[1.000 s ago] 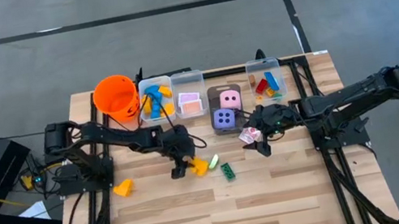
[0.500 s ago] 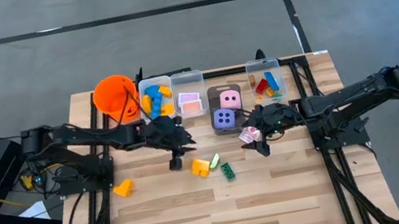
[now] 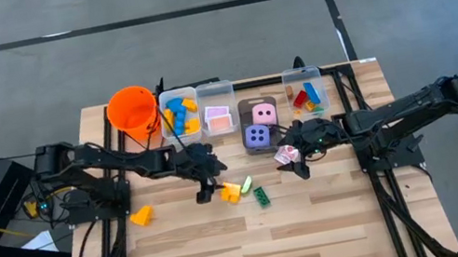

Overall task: Pick & Place Toys
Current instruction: Put the right big yellow game piece into the white bin

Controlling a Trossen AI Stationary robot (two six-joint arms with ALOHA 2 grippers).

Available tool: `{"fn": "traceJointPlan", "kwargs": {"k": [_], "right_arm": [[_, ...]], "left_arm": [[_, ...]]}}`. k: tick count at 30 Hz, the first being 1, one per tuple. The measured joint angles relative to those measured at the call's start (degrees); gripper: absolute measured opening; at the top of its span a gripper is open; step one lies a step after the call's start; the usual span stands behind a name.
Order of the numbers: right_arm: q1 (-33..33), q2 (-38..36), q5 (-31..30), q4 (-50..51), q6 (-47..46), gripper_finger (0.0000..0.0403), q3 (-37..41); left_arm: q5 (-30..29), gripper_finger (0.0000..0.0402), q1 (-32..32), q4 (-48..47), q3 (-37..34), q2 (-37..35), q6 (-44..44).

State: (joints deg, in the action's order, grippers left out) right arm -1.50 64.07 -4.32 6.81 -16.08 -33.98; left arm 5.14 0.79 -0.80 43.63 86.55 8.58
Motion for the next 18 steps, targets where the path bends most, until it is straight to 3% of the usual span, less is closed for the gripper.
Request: {"fn": "traceJointPlan", "kwargs": {"k": [9,18], "right_arm": [[0.0,0.0,0.0,-0.04,0.0,0.04,0.0],[0.02,0.0,0.0,-0.07,-0.01,0.04,0.0]], "left_arm": [[0.29,0.0344,-4.94,7.17,-4.61,0.25,-2.13],[-3.69,0.0351,-5.92,13.55,-9.69,0.23,-3.72]]}}
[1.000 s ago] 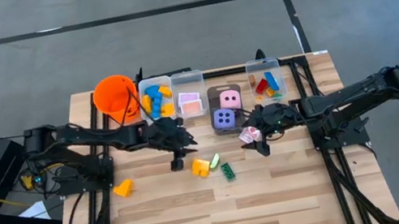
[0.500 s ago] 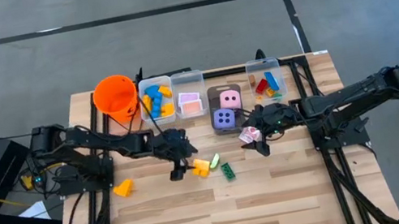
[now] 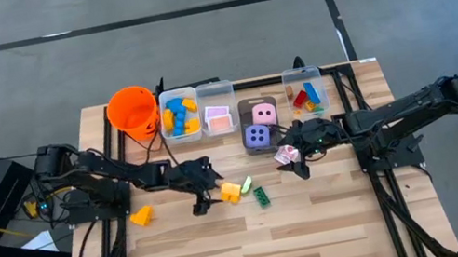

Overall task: Pick & Place Toys
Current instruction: Put the right big yellow game piece into the white bin

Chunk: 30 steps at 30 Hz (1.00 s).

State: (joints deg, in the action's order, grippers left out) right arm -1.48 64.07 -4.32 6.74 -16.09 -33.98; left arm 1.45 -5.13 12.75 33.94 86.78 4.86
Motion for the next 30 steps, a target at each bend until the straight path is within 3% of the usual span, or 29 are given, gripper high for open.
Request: {"fn": "traceJointPlan", "kwargs": {"k": [8,15,21,30], "right_arm": [[0.0,0.0,0.0,-1.86,-0.01,0.04,0.0],[0.0,0.0,0.0,-2.71,-0.01,0.04,0.0],[0.0,0.0,0.0,-2.52,0.01,0.04,0.0],[0.0,0.0,0.0,-2.51,0.01,0.04,0.0]], "left_arm": [[0.27,0.0352,0.0,5.44,-0.2,2.88,1.22],[0.63,0.0364,0.0,6.64,-0.14,9.79,-0.83],[0.65,0.0375,-0.01,12.99,-0.09,14.05,-0.76],[-0.15,0.0369,0.0,17.18,0.02,16.79,-0.9]]}}
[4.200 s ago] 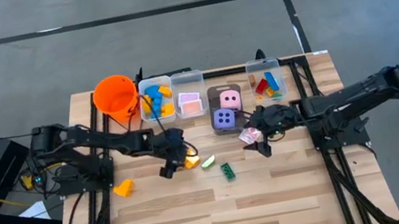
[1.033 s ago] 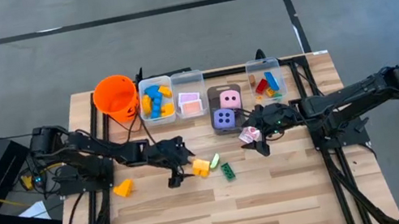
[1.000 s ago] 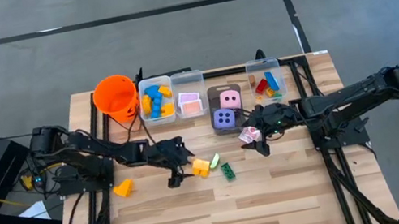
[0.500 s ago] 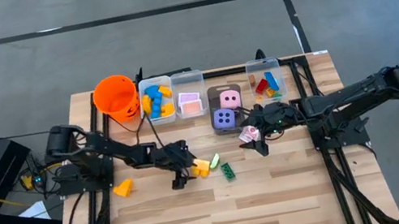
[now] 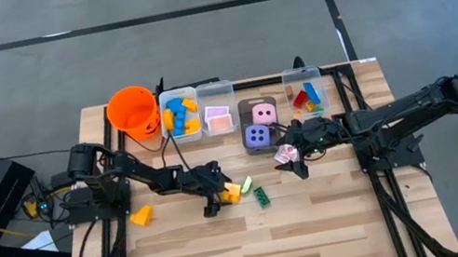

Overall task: Pick & Place Toys
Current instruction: Put the right big yellow game piece into the white bin

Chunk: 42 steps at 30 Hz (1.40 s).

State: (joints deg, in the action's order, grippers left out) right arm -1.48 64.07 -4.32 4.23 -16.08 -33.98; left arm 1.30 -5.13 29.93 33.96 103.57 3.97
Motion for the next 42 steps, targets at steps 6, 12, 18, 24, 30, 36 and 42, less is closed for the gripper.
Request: {"fn": "traceJointPlan", "kwargs": {"k": [6,12,18,24,30,36,42], "right_arm": [[0.0,0.0,0.0,0.01,0.02,0.04,0.0],[0.0,0.0,0.0,0.01,0.04,0.04,0.0],[0.0,0.0,0.0,-0.03,0.2,0.04,0.0],[0.0,0.0,-0.04,-0.24,1.53,0.04,0.0],[0.0,0.0,-0.09,-0.68,1.68,0.04,0.0],[0.0,0.0,-0.15,-4.16,1.68,0.04,0.0],[0.0,-0.02,-0.17,-7.28,1.6,0.04,0.0]], "left_arm": [[-0.04,0.0317,0.0,-0.42,0.04,-0.2,0.04],[-1.01,0.026,-0.04,1.02,-0.1,-0.1,-1.18],[-4.42,0.026,0.0,1.32,-0.18,-3.84,-2.97],[-13.03,0.026,0.58,0.03,-0.09,-15.19,-2.78],[-32.2,0.0262,4.33,-13.82,-0.05,-28.22,-3.2],[-40.12,0.0262,13.9,-26.39,-0.12,-34.41,-10.43],[-36.6,0.0277,22.22,-26.23,-0.12,-34.73,-10.52]]}}
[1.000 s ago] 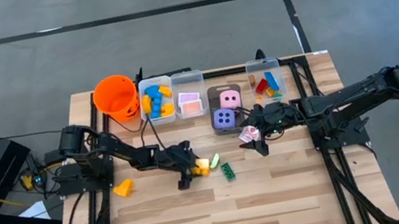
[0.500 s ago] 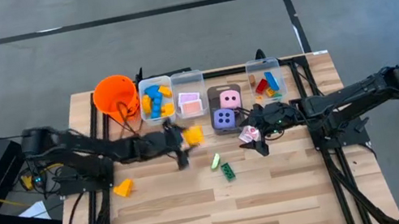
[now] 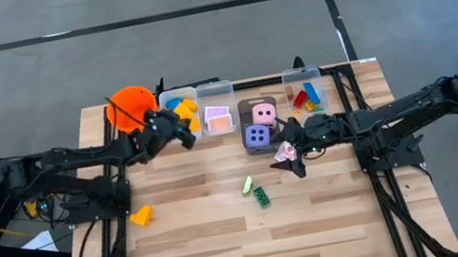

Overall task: Pick & Place Toys
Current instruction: Put the right big yellow game piece into the white bin, then put the big yellow game piece into the white bin

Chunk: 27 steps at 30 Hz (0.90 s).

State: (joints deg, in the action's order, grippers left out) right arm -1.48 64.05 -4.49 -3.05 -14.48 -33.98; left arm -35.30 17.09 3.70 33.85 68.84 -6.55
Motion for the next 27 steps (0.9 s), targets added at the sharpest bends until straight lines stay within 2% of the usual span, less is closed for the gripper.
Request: {"fn": "traceJointPlan", "kwargs": {"k": [5,12,14,18,20,22,27], "right_arm": [[-0.37,0.0,0.0,0.0,-0.09,0.04,0.0],[-0.33,0.0,0.0,0.02,-0.15,0.04,0.0],[-0.33,0.0,0.0,0.02,-0.91,0.04,0.0],[-0.44,0.0,0.0,0.01,-2.05,0.04,0.0],[-0.43,0.0,0.0,0.0,-2.05,0.04,0.0],[-0.37,0.0,0.0,-0.02,-2.01,0.04,0.0],[-0.37,0.0,0.0,-0.43,-1.91,0.04,0.0]], "left_arm": [[0.21,0.032,1.74,-1.0,0.0,0.0,3.22],[0.51,0.0366,0.44,-1.62,0.0,0.0,0.05],[4.14,0.0372,-0.41,-2.53,0.02,-0.02,-2.33],[16.99,0.0375,-2.81,-6.59,0.02,0.0,-4.35],[19.82,0.0373,-4.77,-9.02,0.02,-0.01,-5.97],[20.3,0.0372,-7.29,-15.09,0.75,-0.52,-10.06],[23.32,0.0376,-12.54,-44.68,7.24,-0.7,-28.43]]}}
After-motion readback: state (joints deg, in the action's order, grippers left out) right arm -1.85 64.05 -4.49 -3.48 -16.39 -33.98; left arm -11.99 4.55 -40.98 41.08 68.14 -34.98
